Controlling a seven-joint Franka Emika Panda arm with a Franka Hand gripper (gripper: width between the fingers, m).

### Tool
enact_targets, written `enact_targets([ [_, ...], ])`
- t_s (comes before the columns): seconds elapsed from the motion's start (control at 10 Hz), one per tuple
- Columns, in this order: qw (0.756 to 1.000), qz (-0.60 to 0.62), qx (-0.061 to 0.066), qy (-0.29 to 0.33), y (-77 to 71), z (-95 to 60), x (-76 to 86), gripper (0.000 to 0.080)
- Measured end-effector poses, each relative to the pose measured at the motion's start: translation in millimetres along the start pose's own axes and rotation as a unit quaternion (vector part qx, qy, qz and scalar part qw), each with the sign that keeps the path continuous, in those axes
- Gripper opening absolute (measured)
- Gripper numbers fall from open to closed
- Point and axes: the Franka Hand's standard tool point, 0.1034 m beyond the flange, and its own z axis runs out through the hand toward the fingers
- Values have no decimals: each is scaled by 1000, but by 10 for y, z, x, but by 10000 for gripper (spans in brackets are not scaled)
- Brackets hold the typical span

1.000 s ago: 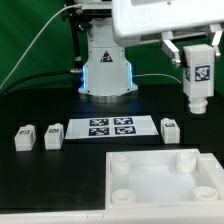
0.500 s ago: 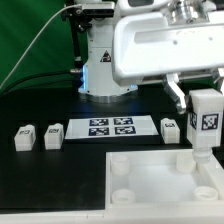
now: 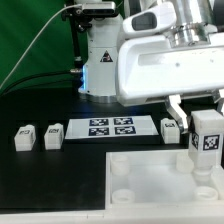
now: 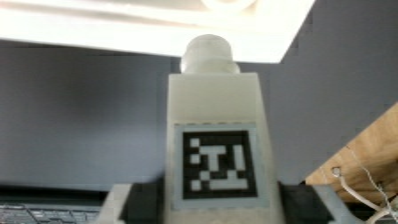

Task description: Assemble one leg

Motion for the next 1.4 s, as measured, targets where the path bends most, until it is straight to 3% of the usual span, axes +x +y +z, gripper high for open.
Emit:
enact_targets([
  [0.8, 1000, -5, 5, -19, -95, 225, -338, 292],
  [1.2, 1000, -7, 5, -20, -95, 230, -355, 292],
  [1.3, 1000, -7, 5, -22, -95, 233, -362, 361],
  [1.4, 1000, -8, 5, -22, -95, 233, -362, 361],
])
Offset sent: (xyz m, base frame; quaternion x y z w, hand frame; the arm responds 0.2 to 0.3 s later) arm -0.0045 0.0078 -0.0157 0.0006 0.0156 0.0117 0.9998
